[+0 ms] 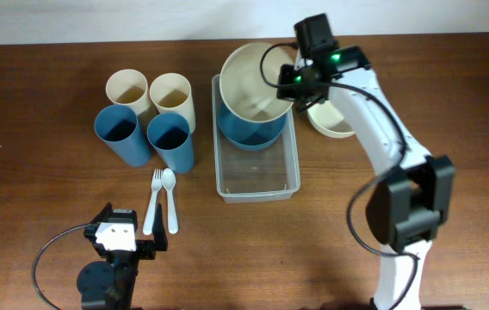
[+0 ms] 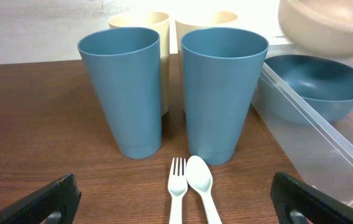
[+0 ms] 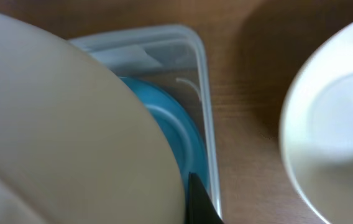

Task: Pack container
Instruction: 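Carry the cream bowl left and drop it into the blue bowl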

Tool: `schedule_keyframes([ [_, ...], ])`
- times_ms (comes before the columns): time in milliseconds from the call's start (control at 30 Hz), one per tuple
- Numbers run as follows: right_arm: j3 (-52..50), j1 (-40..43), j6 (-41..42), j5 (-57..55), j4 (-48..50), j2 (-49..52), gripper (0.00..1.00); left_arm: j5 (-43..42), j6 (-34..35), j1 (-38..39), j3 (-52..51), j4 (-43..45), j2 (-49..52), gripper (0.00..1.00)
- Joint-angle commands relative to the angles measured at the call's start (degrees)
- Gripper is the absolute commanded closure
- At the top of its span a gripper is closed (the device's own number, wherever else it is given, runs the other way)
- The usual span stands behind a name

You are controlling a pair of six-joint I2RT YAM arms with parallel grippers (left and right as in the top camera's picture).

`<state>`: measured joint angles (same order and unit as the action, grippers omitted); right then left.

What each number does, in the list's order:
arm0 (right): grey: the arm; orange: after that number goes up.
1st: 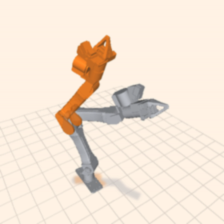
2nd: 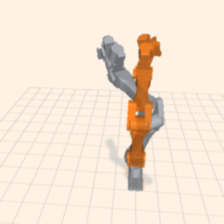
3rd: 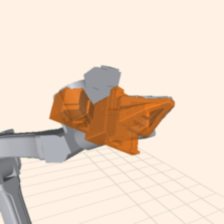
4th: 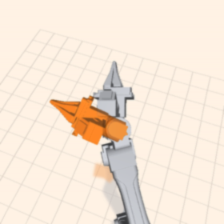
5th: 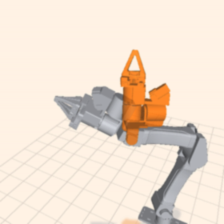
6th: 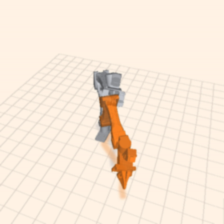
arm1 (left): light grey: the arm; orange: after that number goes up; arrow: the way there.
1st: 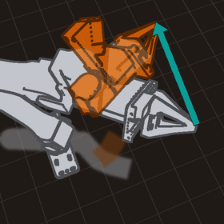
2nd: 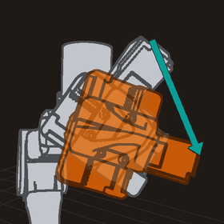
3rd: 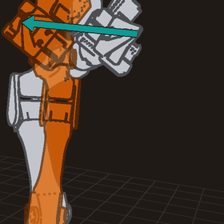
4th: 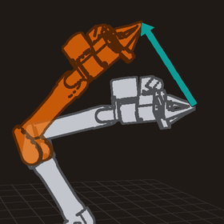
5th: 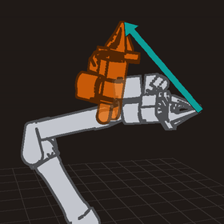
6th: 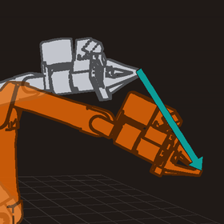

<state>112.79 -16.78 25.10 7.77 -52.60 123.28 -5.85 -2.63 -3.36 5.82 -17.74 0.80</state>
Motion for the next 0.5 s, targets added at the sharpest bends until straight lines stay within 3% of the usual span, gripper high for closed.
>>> schedule_keyframes([
  [0,0.24,-0.92,0.57,3.08,1.03,2.05,0.96,-0.79,-1.11,-0.02,-0.28,0.11,-0.39,0.00],
  [33,0.24,-0.92,-0.35,3.82,1.14,2.12,0.96,-0.79,-1.11,-0.02,-0.28,0.11,-0.39,0.00],
  [133,0.72,-0.81,-4.17,7.87,1.42,1.44,0.73,-0.79,-1.11,-0.02,-0.28,0.11,-0.39,0.00],
  [333,1.99,2.54,-5.14,7.63,-2.03,-5.25,0.71,-0.79,-1.11,-0.02,-0.28,0.11,-0.39,0.00],
  [467,1.99,7.76,-5.14,5.03,-2.71,-8.39,0.63,-0.79,-1.11,-0.02,-0.28,0.11,-0.39,0.00],
])
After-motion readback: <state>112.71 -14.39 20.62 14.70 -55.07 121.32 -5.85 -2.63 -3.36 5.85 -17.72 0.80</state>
